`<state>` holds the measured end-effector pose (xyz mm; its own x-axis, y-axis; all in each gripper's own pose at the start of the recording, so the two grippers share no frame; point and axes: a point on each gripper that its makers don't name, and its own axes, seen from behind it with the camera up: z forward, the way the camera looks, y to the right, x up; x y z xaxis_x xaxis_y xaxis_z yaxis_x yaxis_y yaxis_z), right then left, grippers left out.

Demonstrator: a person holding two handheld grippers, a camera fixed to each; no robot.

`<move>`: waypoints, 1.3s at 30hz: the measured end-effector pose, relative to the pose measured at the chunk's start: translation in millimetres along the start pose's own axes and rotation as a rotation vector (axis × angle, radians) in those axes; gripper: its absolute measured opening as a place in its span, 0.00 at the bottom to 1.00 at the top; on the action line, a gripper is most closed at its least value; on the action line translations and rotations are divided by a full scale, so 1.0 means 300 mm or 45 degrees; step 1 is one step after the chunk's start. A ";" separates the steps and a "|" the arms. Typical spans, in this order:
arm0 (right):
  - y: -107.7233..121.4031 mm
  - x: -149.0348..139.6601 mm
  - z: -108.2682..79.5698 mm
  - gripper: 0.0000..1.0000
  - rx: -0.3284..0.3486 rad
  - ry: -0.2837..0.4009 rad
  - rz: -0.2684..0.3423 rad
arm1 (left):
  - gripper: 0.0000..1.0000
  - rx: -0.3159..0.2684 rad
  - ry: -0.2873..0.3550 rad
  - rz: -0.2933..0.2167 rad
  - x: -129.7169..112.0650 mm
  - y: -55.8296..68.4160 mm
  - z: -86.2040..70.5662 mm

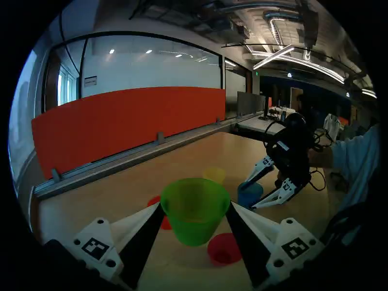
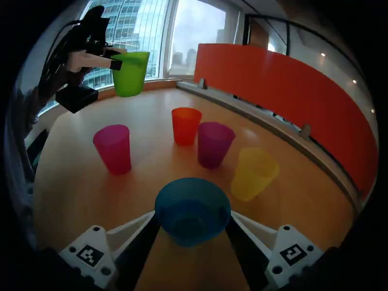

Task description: Pour water

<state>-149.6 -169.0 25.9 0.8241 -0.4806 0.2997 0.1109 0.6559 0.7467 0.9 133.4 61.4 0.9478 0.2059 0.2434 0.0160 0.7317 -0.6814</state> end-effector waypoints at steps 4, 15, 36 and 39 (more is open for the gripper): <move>0.001 0.038 -0.024 0.90 -0.011 0.033 0.011 | 0.88 0.007 0.010 -0.010 0.001 0.003 -0.011; 0.022 0.176 -0.120 0.90 -0.057 0.152 0.044 | 0.88 0.028 0.070 -0.016 0.010 0.024 -0.041; 0.013 0.365 -0.257 0.90 -0.085 0.365 0.098 | 0.88 0.045 0.221 -0.018 0.043 0.084 -0.072; 0.010 0.384 -0.265 0.90 -0.089 0.390 0.097 | 0.88 0.038 0.233 -0.025 0.049 0.094 -0.072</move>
<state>-10.2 -176.0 15.5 0.9592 -0.2382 0.1524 0.0720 0.7268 0.6830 22.1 143.1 30.7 0.9896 0.0718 0.1248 0.0281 0.7540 -0.6562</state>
